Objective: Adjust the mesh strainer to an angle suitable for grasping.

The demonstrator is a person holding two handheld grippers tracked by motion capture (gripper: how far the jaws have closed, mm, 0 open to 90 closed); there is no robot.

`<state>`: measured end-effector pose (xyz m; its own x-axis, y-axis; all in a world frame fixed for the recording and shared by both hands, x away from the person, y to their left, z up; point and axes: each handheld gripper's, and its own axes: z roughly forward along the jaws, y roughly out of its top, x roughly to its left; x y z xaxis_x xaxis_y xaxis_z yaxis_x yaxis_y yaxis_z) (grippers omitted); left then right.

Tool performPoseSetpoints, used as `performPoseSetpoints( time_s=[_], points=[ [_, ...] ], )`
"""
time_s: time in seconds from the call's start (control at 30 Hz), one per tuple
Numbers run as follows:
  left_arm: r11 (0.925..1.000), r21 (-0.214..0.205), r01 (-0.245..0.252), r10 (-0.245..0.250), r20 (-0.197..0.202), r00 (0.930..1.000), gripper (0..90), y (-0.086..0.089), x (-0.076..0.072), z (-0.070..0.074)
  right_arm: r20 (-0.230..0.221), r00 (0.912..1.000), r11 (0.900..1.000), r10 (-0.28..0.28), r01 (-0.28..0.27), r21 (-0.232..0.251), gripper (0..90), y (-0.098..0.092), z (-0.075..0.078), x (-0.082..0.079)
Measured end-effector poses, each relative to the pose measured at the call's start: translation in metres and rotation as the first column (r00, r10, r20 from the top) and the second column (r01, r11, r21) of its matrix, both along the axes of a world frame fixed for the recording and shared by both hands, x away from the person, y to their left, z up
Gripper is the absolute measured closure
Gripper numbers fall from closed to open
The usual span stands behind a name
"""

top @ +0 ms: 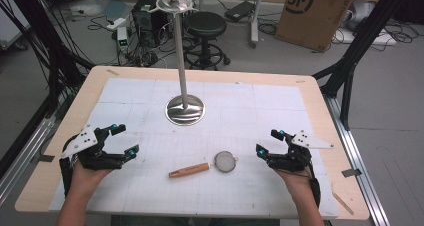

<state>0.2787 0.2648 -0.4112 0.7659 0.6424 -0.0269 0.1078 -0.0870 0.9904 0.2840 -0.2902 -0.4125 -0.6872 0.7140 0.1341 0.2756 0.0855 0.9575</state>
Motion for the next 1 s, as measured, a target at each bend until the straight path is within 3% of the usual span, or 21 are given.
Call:
performPoseSetpoints(
  time_s=[1.0],
  points=[
    [0.9998,-0.020,-0.003,0.004,0.009,1.0000,13.5,0.0058,-0.0022,0.0018,-0.004,0.9999,0.9993,0.014,-0.014,-0.034,15.1,0.0058,-0.0012,-0.0010]
  ],
)
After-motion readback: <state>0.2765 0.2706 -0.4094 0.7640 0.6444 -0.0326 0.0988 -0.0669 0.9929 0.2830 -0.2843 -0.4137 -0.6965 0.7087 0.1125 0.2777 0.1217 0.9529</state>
